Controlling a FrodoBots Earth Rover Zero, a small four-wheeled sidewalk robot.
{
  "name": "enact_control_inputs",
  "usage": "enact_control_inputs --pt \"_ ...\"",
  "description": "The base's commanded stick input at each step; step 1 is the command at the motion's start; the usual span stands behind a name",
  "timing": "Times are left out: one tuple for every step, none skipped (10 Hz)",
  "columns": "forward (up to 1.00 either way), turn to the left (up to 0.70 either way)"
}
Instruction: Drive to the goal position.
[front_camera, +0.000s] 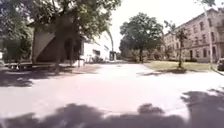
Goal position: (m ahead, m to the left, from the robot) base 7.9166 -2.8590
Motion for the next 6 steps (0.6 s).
enact_control_inputs --pt "0.85 0.01" --pt "0.85 0.01" --pt "0.85 0.01" --pt "0.85 0.01" --pt "0.85 0.01" --pt "0.85 0.01"
